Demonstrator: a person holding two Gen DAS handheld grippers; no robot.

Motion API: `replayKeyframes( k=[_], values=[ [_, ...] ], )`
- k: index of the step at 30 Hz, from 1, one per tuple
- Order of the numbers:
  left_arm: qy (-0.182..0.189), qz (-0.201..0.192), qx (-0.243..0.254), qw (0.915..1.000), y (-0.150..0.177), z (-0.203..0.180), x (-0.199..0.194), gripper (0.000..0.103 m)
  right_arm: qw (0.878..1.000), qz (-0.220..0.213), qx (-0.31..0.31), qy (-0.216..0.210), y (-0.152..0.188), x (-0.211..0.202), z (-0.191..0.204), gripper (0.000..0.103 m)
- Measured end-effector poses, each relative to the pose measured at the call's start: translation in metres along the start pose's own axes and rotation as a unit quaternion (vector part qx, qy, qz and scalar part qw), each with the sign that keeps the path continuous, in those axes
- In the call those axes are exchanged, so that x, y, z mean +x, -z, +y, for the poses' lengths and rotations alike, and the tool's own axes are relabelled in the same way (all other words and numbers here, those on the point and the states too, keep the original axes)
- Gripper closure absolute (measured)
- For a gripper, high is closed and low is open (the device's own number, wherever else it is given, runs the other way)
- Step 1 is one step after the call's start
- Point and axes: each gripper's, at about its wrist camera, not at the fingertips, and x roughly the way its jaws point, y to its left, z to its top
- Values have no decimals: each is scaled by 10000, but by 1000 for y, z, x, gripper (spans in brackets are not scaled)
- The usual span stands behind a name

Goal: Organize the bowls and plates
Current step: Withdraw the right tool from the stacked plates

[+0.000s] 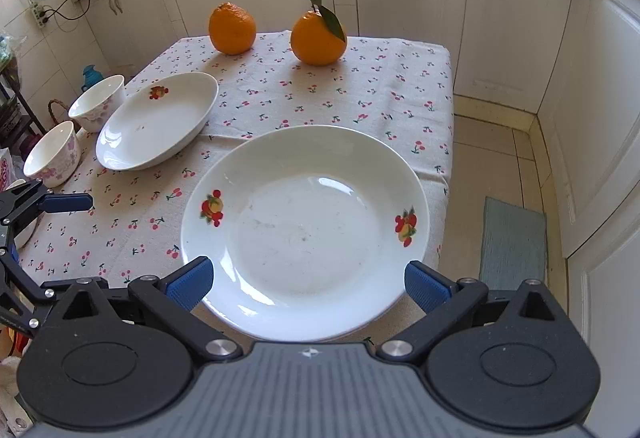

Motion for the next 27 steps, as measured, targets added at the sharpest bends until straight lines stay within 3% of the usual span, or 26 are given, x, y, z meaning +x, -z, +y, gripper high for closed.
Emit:
replayKeyframes(
  k=[5, 11, 27],
  values=[
    [-595, -41, -117, 9982, 5, 4, -6, 1, 9987, -316, -321, 217, 0, -11, 28, 0],
    [-954, 6, -249, 9951, 11, 15, -2, 1, 9960, -628, -558, 314, 3, -7, 60, 0],
    [-1126, 347, -816, 9897, 15, 46, 30, 1, 9941, -467, -977, -56, -40, 27, 88, 0]
  ],
)
